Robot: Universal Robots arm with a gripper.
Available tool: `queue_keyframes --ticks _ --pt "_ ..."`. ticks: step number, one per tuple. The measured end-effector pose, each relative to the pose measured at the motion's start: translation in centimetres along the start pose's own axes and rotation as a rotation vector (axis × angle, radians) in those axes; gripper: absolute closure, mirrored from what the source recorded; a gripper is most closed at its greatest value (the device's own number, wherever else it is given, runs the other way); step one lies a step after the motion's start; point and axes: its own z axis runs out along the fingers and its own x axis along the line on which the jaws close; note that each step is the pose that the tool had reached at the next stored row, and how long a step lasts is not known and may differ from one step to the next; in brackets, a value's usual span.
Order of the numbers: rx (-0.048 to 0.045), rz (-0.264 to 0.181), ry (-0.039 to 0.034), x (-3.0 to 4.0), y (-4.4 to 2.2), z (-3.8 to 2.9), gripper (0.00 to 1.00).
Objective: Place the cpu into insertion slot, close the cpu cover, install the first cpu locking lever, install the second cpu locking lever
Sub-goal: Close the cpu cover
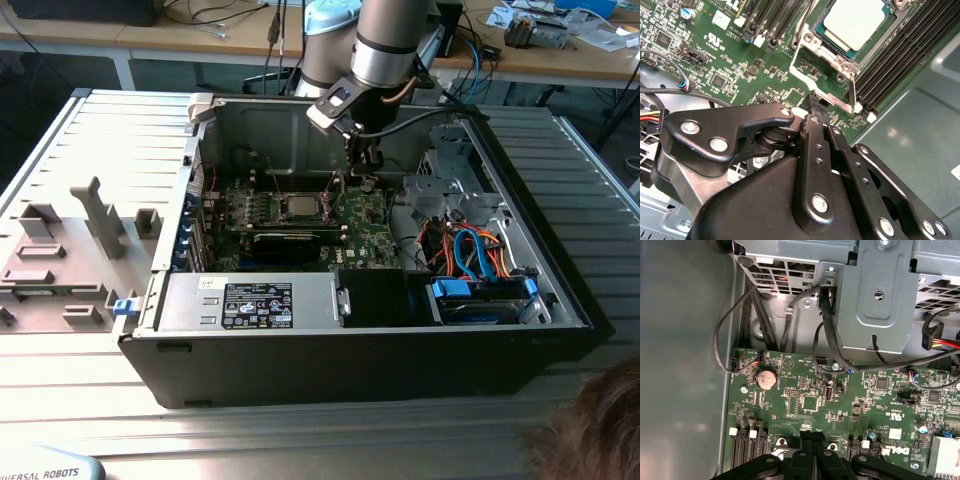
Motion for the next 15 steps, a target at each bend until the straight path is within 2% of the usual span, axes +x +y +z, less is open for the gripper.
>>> queue_keyframes --ticks 15 --pt "0.0000 0.000 0.0001 0.02 -0.14 0.12 0.89"
